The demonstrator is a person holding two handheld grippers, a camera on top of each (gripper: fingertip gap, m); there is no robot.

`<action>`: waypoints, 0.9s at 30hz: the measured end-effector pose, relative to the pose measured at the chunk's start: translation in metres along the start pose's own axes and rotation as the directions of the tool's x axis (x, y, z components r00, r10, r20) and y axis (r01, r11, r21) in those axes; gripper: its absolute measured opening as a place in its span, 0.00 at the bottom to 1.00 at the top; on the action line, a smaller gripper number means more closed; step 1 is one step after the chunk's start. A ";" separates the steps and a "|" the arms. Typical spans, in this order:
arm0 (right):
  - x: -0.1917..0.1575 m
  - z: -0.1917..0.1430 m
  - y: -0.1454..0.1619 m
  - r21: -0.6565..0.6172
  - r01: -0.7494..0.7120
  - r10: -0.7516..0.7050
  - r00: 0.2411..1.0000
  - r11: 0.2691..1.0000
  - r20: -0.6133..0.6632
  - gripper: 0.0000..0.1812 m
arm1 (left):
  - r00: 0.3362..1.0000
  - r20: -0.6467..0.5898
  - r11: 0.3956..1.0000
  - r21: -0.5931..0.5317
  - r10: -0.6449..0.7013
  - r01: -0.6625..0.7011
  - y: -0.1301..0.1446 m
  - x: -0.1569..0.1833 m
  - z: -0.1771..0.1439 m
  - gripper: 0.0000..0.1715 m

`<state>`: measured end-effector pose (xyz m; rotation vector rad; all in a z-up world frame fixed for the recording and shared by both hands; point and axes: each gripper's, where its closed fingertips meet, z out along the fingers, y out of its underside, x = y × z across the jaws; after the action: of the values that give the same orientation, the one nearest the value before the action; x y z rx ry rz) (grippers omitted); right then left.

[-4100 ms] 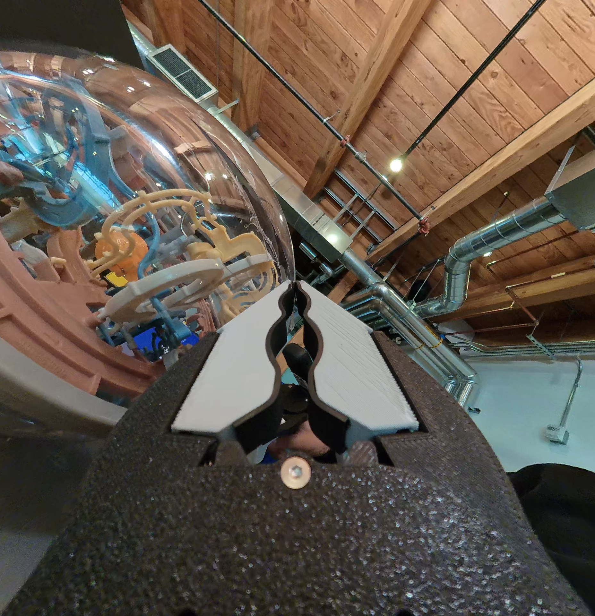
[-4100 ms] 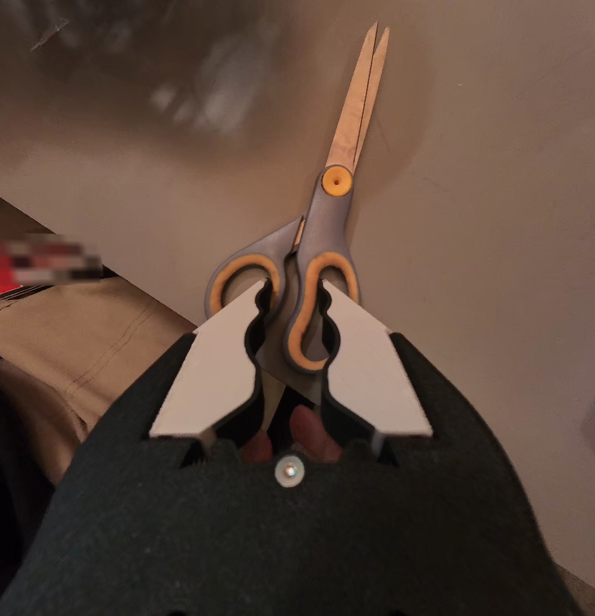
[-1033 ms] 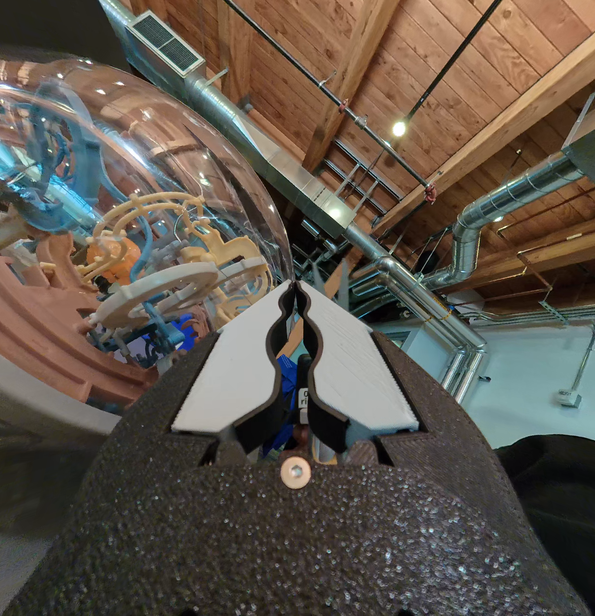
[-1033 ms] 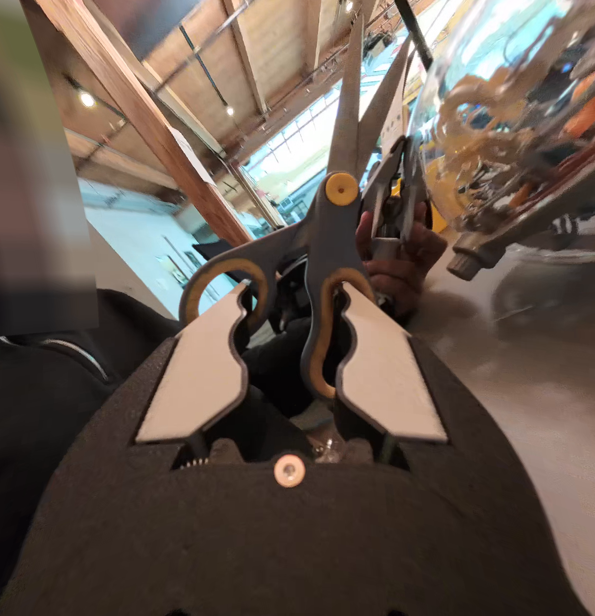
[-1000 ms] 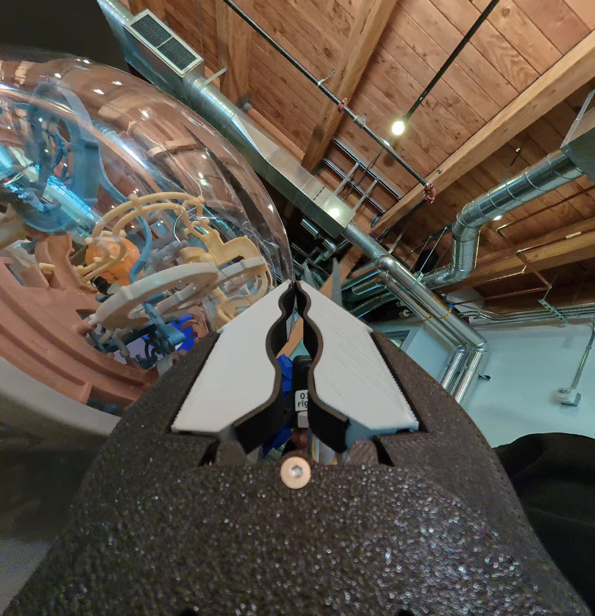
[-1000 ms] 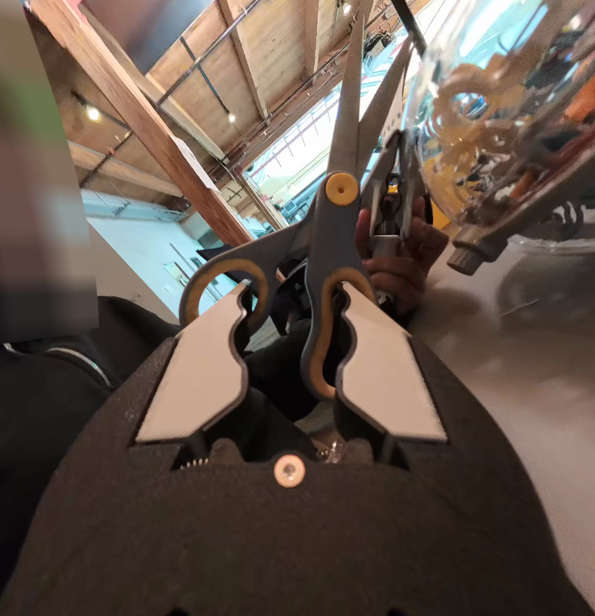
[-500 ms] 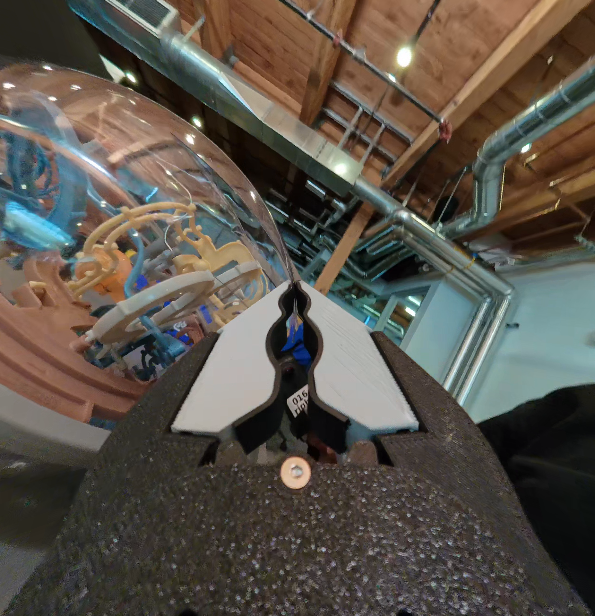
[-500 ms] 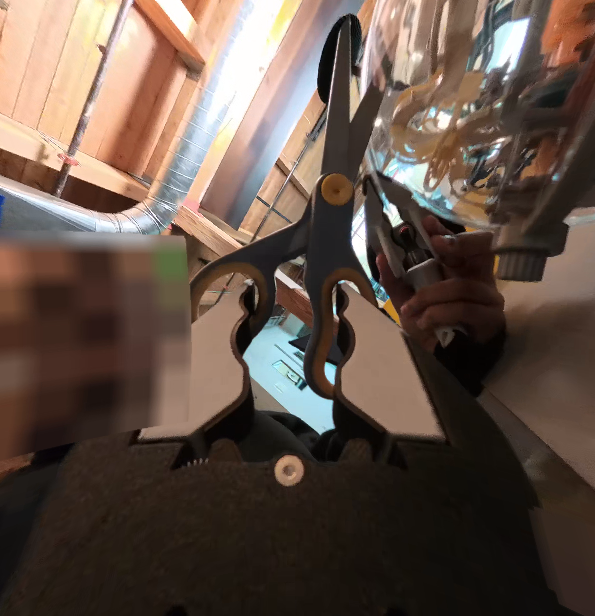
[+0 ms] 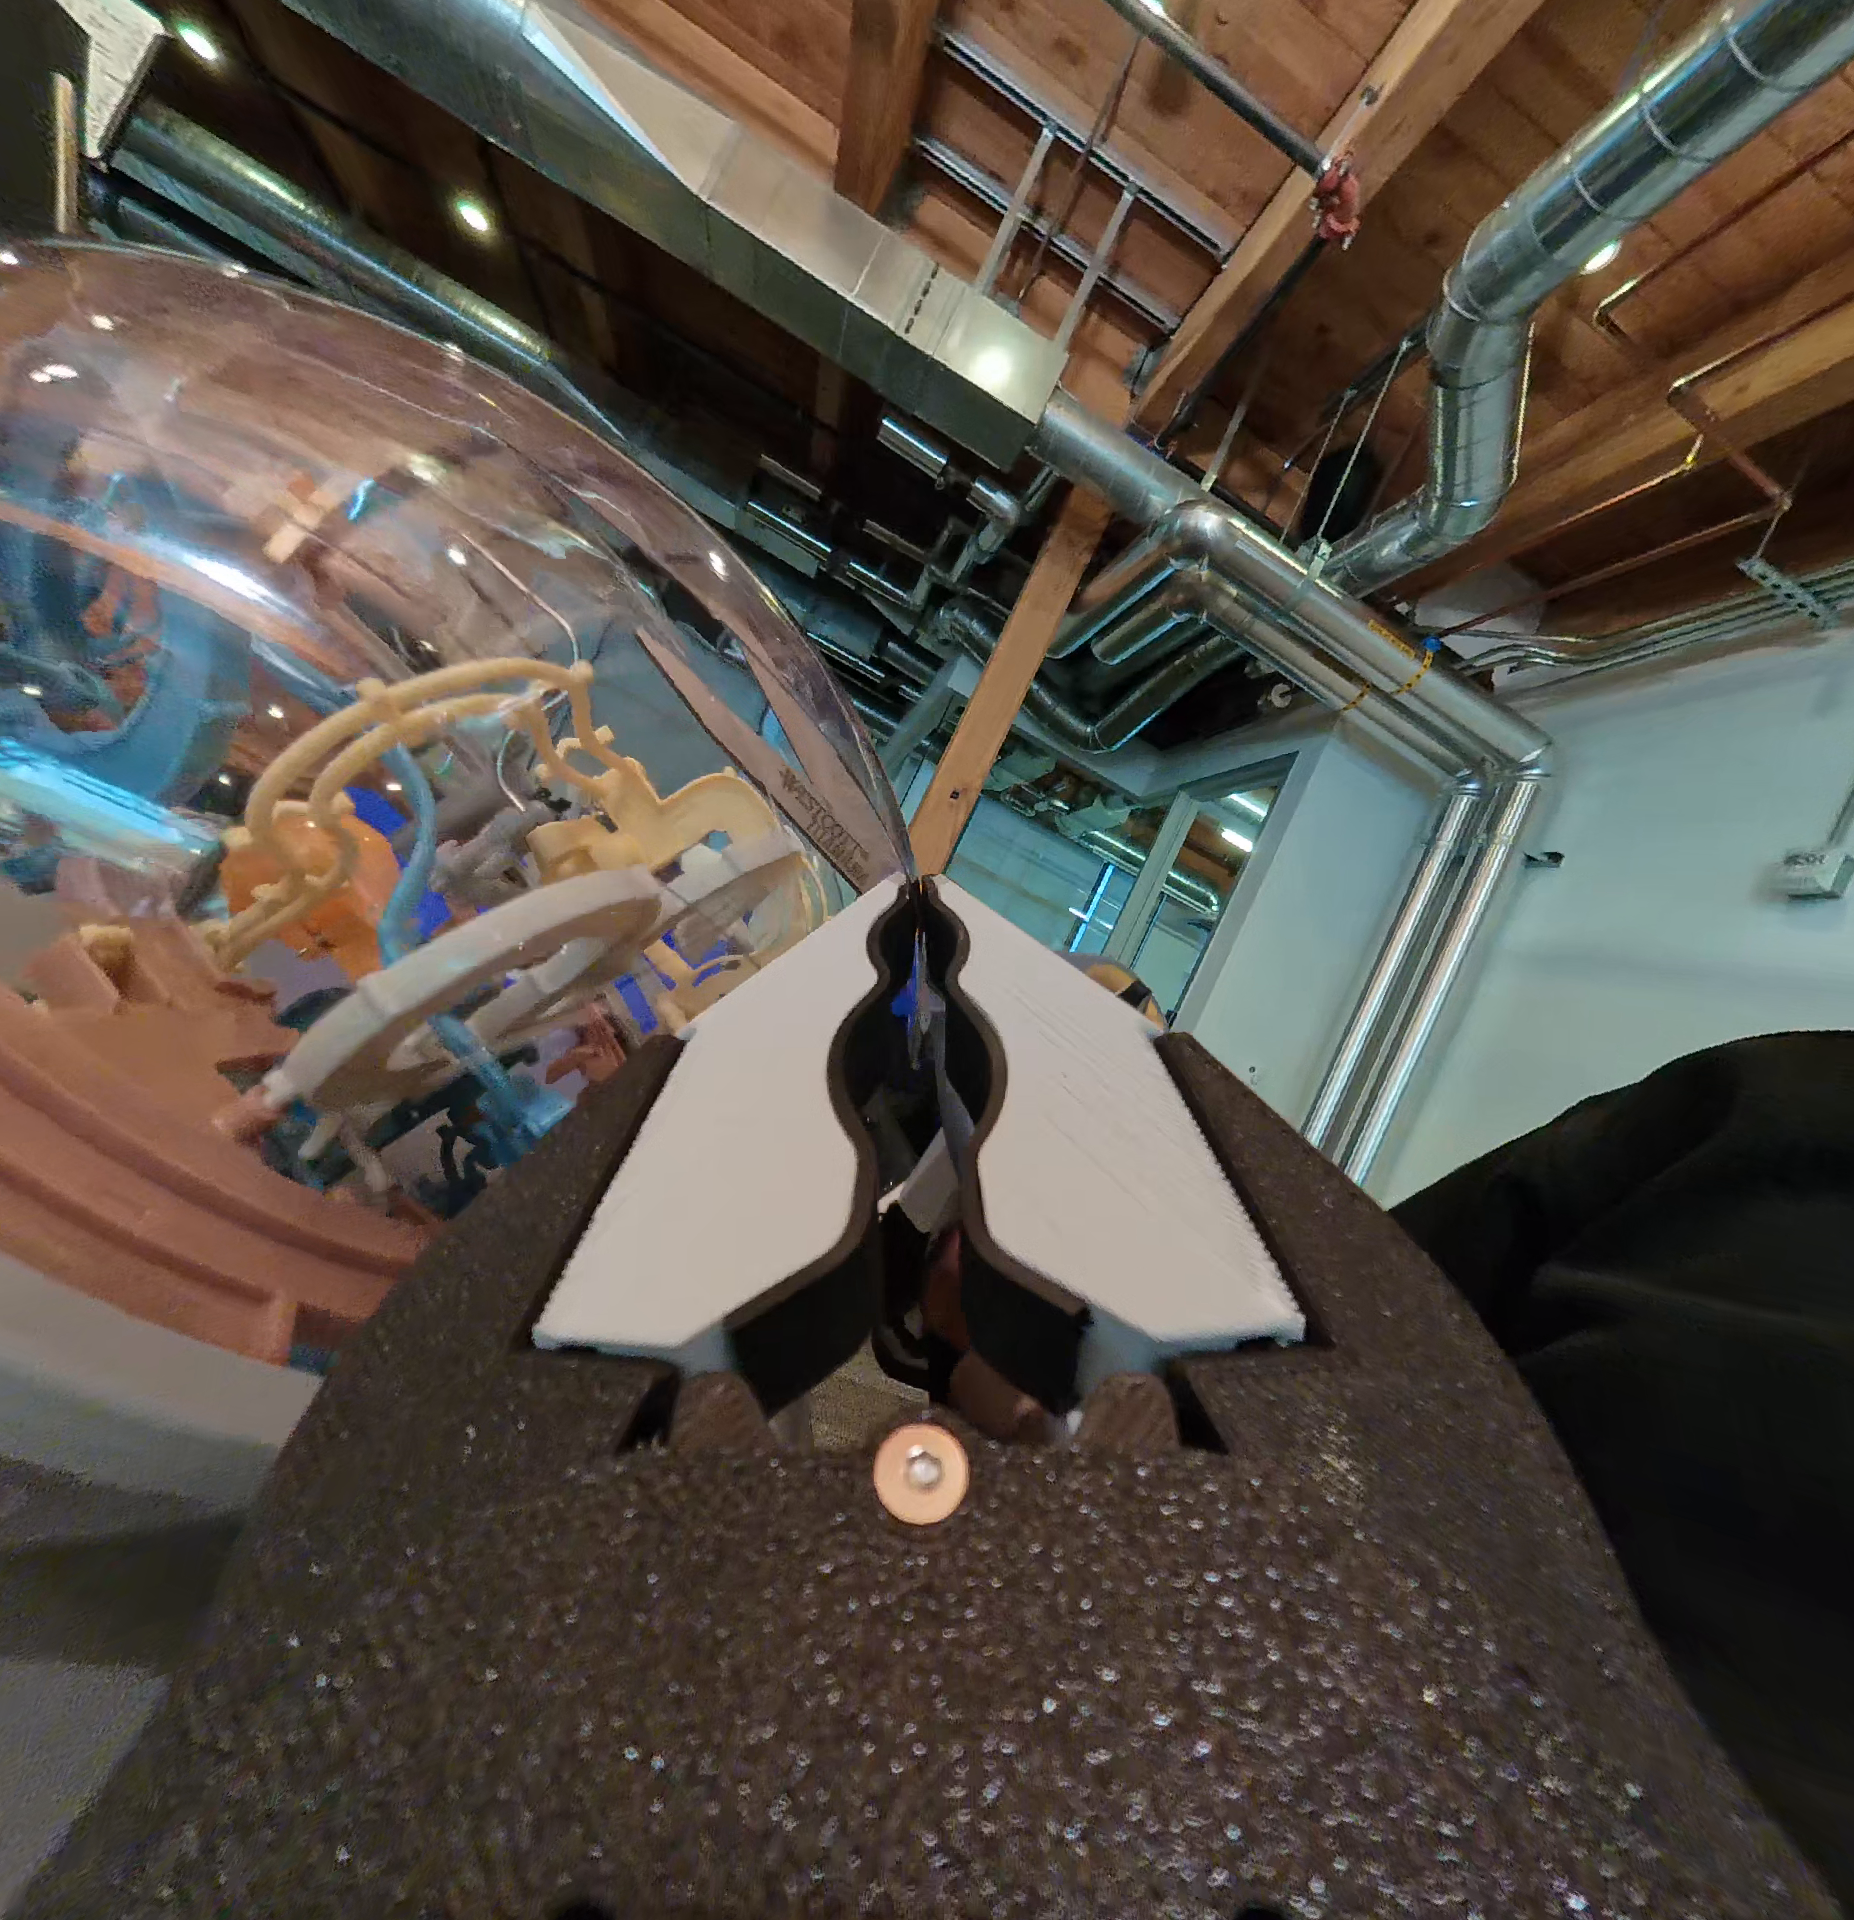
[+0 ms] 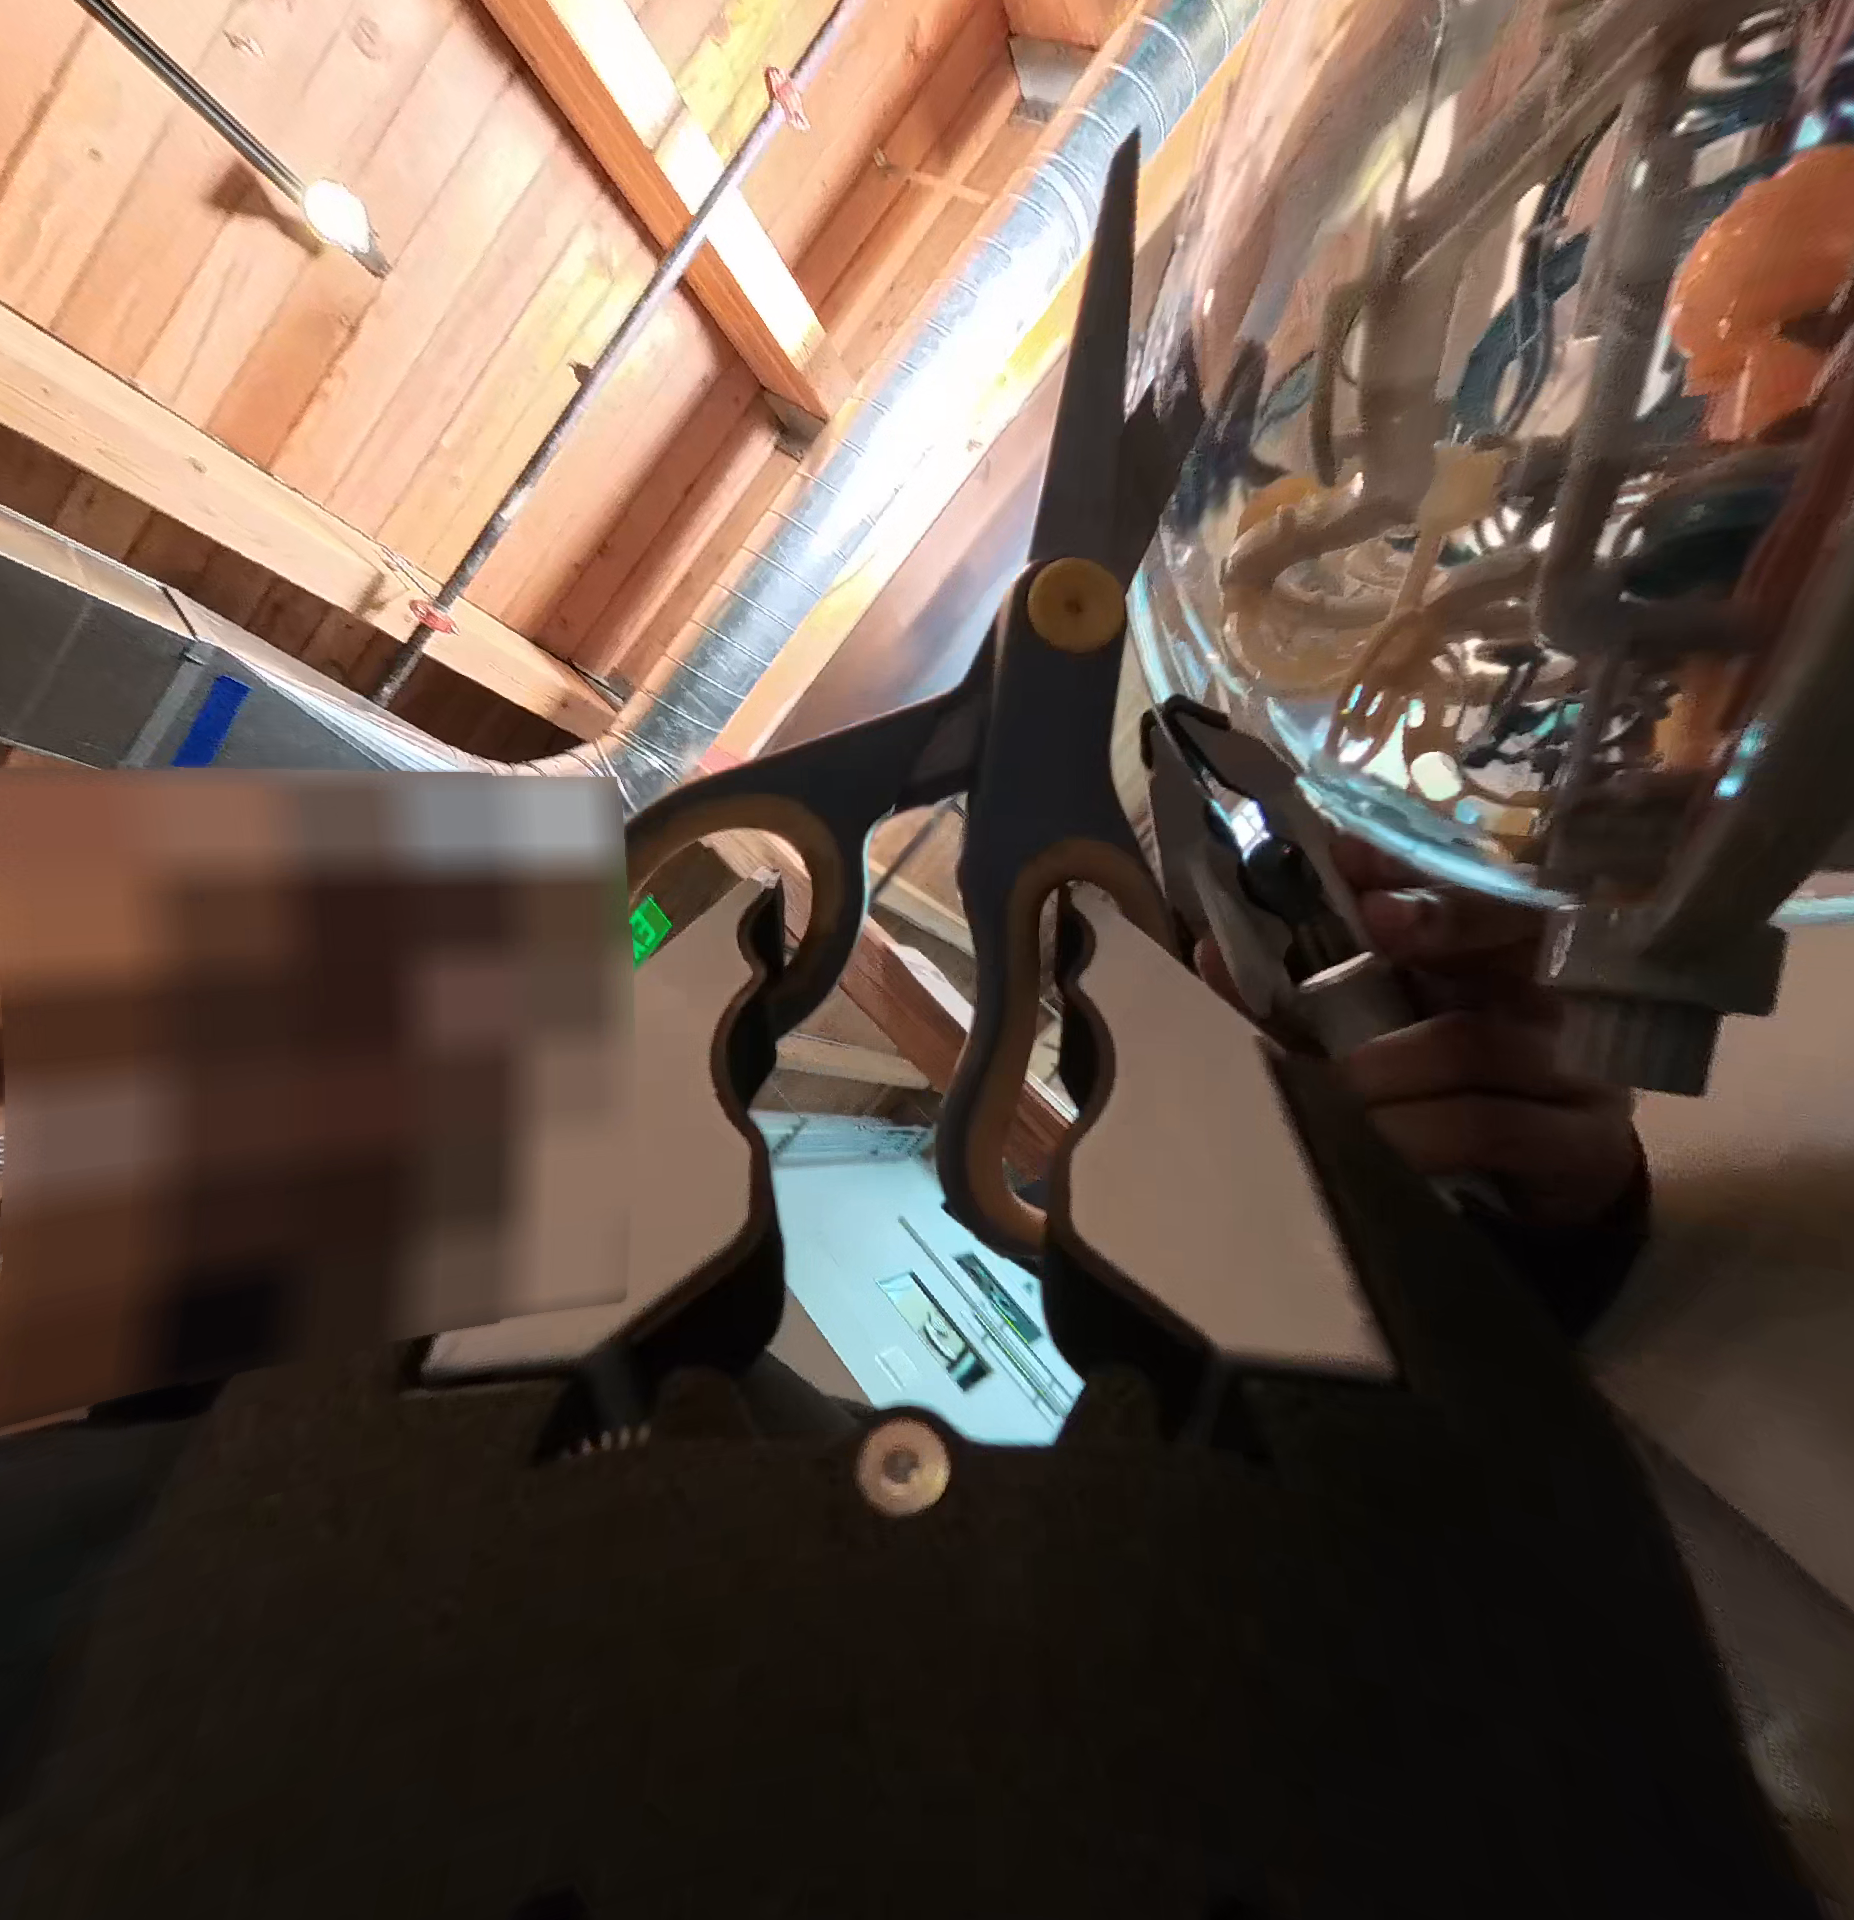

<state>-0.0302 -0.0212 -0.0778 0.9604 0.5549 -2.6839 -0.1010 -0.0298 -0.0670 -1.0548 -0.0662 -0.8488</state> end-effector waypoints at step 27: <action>-0.006 0.011 -0.012 0.130 0.070 -0.071 0.997 0.989 0.005 0.28 | 0.996 -0.082 0.989 -0.140 0.028 -0.039 0.028 0.018 0.012 0.00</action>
<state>-0.0357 -0.0145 -0.0627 0.9780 0.4237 -2.8159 -0.0667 -0.0253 -0.0732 -1.1503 0.0800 -0.8742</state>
